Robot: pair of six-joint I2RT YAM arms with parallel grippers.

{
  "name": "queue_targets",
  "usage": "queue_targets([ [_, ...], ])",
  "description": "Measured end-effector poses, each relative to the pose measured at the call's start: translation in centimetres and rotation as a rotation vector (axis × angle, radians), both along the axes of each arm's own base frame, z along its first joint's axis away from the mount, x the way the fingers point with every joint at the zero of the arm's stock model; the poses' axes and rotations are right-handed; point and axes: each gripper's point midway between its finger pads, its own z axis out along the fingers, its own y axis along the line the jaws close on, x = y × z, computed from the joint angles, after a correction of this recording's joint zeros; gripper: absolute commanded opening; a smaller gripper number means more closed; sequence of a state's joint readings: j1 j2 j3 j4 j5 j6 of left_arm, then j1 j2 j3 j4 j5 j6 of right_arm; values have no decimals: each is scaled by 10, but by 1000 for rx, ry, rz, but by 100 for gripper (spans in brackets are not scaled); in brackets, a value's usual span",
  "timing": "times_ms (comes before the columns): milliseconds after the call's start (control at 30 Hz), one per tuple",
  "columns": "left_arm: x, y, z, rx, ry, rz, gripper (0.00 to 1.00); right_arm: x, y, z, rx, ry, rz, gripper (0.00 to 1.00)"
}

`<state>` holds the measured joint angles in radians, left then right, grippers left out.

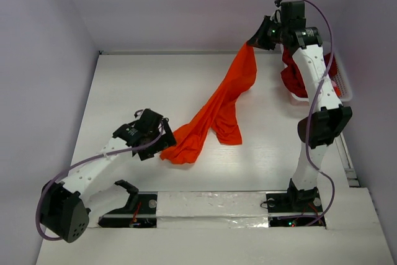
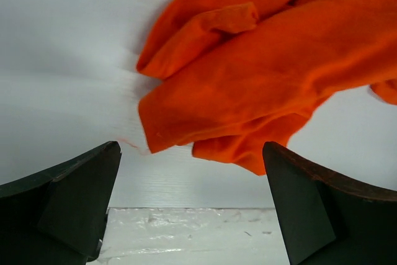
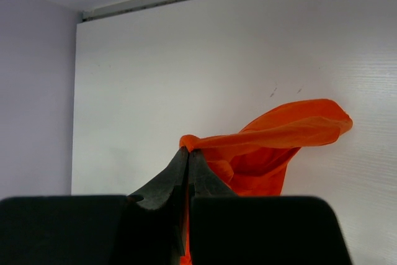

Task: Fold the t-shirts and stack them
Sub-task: Flatten out the tshirt

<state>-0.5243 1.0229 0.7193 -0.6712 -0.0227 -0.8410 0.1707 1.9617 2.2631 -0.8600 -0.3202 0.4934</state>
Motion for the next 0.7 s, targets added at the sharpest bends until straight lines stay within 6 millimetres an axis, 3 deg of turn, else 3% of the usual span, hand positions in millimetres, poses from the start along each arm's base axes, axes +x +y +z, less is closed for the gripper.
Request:
queue_targets([
  [367, 8, 16, -20, 134, 51, 45, 99, 22, -18, -14, -2, 18, -40, 0],
  [700, 9, 0, -16, 63, 46, -13, 99, 25, -19, -12, 5, 12, -37, 0],
])
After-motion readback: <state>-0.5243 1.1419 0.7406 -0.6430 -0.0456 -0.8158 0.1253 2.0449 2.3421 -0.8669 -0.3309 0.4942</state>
